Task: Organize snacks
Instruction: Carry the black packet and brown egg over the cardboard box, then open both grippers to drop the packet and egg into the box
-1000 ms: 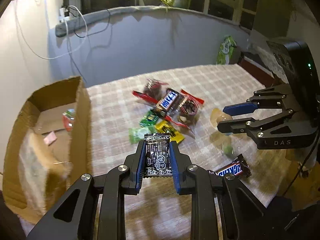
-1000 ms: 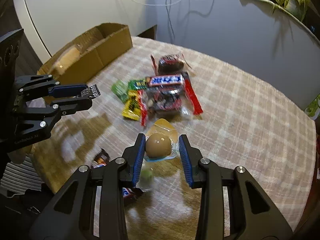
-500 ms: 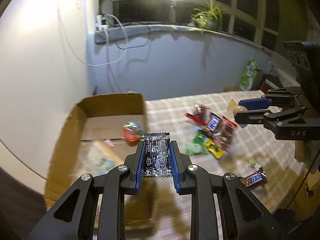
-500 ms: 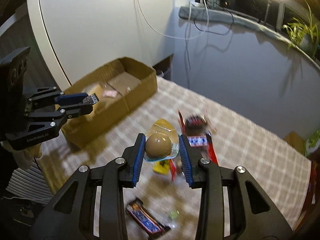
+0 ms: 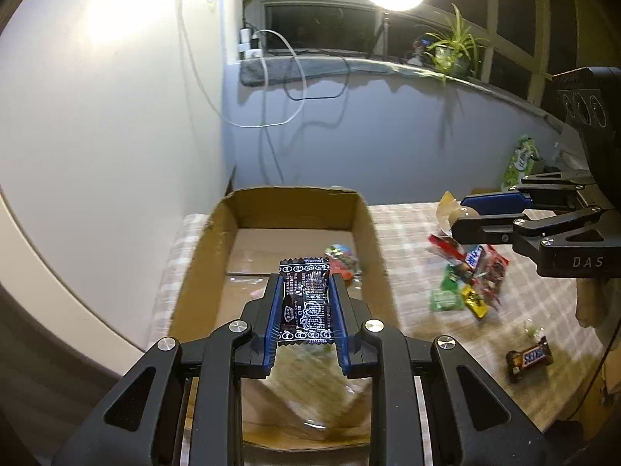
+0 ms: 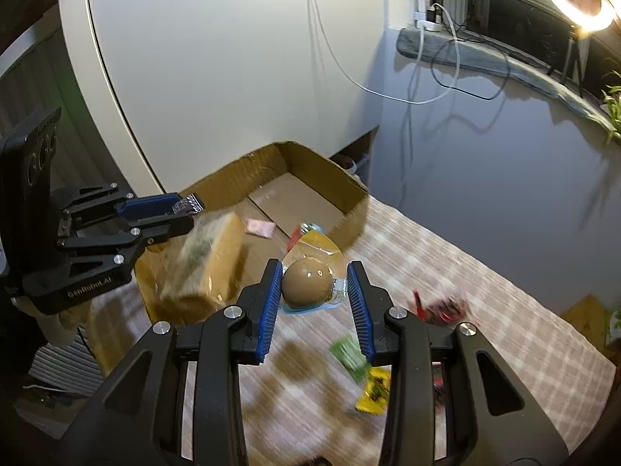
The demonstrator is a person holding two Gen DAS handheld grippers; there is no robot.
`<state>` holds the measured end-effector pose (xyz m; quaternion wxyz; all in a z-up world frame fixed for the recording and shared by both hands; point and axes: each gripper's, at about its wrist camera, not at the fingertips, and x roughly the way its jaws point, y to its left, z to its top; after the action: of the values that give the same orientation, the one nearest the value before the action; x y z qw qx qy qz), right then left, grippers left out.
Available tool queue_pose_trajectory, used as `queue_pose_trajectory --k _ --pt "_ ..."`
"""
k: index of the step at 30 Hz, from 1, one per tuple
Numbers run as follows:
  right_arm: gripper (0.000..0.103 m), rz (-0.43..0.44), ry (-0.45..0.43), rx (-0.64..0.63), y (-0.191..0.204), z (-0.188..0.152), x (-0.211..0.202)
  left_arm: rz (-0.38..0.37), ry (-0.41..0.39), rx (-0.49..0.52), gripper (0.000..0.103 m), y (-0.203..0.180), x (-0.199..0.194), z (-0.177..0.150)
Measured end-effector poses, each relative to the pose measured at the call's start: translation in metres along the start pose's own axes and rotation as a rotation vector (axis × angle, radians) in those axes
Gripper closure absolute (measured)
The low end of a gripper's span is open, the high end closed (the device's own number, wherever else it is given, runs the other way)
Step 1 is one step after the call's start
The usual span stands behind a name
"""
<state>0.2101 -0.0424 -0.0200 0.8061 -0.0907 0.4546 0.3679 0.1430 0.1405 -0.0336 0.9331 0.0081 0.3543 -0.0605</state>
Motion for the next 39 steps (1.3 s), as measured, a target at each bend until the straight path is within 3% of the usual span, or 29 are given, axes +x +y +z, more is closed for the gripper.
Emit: queue_pose_trajectory --k 16,33,34,36,37,39 --pt "0.067 0.055 0.049 0.006 0.018 0.027 0.065 0.029 0.009 -0.038 0.081 0.023 0.021 0.005" --pt "0.067 0.055 0.07 -0.006 0.023 0.035 0.084 0.041 0.018 -0.044 0.079 0.025 0.024 0.007" --pt "0.065 0.055 0.068 -0.008 0.023 0.035 0.084 0.043 0.018 -0.044 0.077 0.025 0.024 0.007" --pt "0.052 0.05 0.062 -0.011 0.024 0.035 0.082 0.044 0.016 -0.045 0.067 0.026 0.024 0.008" --pt "0.046 0.046 0.056 -0.013 0.025 0.035 0.081 0.045 0.015 -0.044 0.067 0.026 0.024 0.008" --pt "0.045 0.044 0.049 -0.015 0.025 0.035 0.078 0.047 0.014 -0.044 0.067 0.025 0.024 0.009"
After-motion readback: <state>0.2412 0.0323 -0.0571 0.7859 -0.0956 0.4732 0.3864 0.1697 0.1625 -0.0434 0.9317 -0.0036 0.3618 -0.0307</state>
